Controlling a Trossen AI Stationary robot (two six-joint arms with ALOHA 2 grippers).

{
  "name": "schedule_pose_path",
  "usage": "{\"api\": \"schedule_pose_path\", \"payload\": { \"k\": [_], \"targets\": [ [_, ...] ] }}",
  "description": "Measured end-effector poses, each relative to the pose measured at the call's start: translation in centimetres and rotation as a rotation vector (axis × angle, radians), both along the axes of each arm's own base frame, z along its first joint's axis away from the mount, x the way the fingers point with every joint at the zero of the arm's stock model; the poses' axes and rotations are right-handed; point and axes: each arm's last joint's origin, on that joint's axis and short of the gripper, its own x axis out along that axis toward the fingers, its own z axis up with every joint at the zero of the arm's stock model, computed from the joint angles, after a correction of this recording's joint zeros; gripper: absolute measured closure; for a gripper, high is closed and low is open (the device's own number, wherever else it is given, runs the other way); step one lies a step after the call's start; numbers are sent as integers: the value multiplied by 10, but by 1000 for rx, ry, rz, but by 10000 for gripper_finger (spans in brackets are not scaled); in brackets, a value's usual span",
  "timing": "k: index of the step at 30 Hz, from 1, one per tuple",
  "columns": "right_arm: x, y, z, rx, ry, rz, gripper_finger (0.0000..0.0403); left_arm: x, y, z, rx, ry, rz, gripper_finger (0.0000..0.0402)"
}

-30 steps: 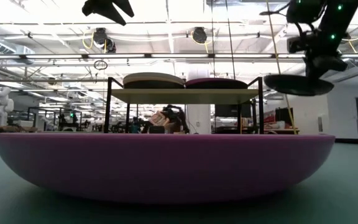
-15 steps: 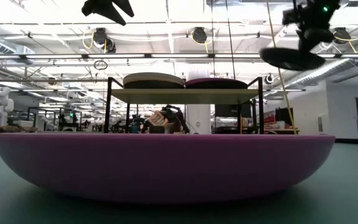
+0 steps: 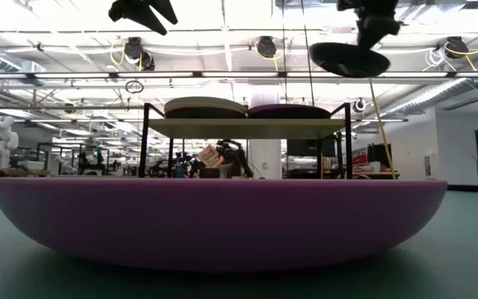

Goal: Place and stack plates onto a shelf
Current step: Stack the dark blue plate on top of the purple plate on the shelf

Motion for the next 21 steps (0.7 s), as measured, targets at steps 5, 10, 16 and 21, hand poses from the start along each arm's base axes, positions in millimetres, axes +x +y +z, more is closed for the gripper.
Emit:
{"api": "schedule_pose_path", "payload": {
  "k": [5,10,16,21],
  "targets": [
    [27,6,-4,14,36,68,403,0,0,0,-3,0,-6,193],
    [49,10,-8,14,42,112,403,0,0,0,-3,0,-7,193],
    [69,14,-11,20,30,124,403,0,0,0,-4,0,-7,193],
    [79,19,-16,24,15,135,403,0,0,0,9,7,-10,193]
  ]
}}
